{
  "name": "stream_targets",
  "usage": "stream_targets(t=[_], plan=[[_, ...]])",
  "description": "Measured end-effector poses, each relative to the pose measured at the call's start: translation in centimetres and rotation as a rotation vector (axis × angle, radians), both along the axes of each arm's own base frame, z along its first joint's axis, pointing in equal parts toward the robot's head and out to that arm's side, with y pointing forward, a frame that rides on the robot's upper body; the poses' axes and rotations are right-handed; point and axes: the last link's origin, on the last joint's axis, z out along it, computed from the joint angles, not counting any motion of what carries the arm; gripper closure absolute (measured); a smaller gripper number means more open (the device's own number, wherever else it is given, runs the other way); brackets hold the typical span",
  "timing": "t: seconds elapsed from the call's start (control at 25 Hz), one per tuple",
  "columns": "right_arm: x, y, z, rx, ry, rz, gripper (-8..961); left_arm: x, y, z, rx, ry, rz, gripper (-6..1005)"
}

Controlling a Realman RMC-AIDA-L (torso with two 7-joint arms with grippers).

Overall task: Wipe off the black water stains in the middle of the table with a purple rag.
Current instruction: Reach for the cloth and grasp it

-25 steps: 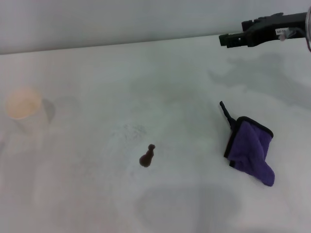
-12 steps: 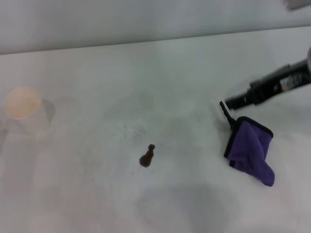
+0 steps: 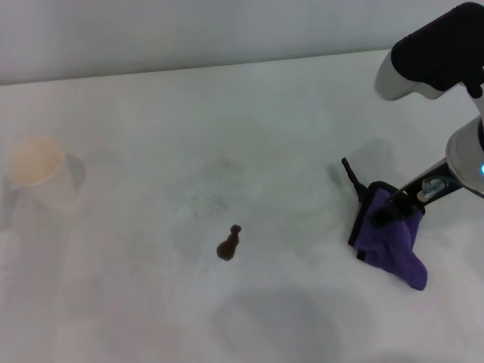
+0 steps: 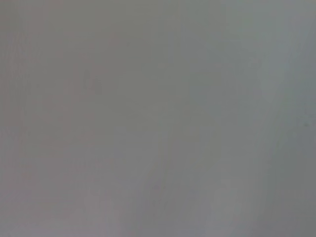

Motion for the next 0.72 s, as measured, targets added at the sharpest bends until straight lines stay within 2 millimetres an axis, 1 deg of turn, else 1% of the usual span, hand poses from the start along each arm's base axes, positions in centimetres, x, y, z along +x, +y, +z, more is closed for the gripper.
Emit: stream_targets(t=[0.32,0.48,0.6,0.72], plan=[[1.7,0.9,-1.2,-0.026,-0.019,-0.028,111,0.0,0.1,0.0,0.0,0.0,-0.001,123],[2.3,1.3,-1.6,-0.04,-0.028,-0.024,111,0.1,0.1,-0.1,0.0,-0.005,-0.003,123],[2.7,1.6,-1.9,-0.05,-0.036,-0.027,200,0.2,0.1,-0.1,0.0,-0.006,-0.004,123],[3.2,1.9,-2.2,-0.057,-0.056,-0.033,229,0.2,0.1,-0.1,0.0,-0.007,-0.006,123]])
